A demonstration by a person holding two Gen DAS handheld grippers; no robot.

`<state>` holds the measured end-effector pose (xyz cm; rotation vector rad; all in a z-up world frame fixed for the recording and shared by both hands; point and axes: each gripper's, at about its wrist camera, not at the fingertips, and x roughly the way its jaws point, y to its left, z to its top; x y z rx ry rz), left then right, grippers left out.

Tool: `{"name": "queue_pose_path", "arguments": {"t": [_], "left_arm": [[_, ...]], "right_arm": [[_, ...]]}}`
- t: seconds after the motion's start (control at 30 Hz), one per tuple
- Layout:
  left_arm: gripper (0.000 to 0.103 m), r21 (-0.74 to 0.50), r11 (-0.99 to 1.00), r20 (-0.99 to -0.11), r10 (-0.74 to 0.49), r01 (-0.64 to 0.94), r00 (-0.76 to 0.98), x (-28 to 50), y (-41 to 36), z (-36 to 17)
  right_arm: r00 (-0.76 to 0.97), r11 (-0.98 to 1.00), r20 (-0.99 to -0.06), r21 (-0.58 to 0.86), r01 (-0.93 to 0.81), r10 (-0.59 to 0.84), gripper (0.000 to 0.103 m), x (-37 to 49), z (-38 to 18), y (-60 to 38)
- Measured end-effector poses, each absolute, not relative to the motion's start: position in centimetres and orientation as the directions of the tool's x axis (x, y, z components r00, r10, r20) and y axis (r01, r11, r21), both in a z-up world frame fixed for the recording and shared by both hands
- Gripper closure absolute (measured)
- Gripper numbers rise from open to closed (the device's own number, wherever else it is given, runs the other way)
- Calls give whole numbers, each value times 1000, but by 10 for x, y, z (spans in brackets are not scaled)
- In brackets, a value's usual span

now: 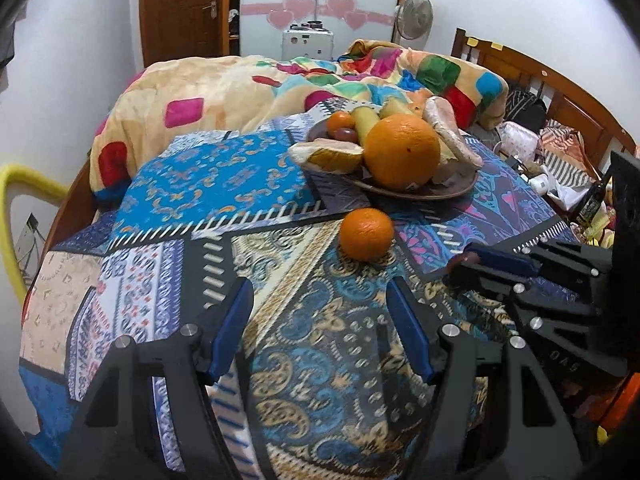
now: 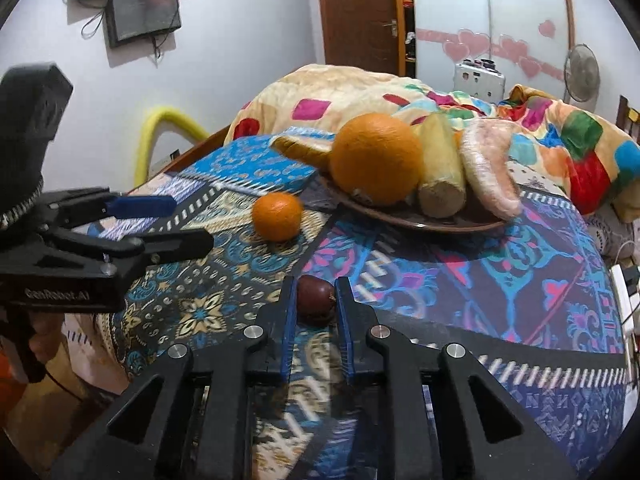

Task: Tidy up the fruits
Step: 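Grasp another small mandarin with left tool while right tool grasps a second brown date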

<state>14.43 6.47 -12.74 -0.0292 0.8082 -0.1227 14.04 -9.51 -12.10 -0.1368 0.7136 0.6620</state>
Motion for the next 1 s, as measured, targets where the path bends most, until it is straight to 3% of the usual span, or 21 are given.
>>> {"name": "queue_pose_path", "arguments": {"t": [0.37,0.6,0.67,1.0], "left_arm": [[35,-84,985,-728,-162,147,666,179,39,-134],[50,-127,982,-746,-189,141,639,198,39,-142],[65,-135,980,-751,-199,149,630,199,40,-144],[66,-104,981,-722,-186,162,666,189,39,-133]], "right_arm": [[639,851,-619,93,-518,456,86,166,-105,-135],[658,861,-609,83,-502,443,86,177,-101,-145],[658,860,-607,86,-503,445,86,181,-101,-145],[640,850,-626,69,-523,445,86,196,-104,-133]]}}
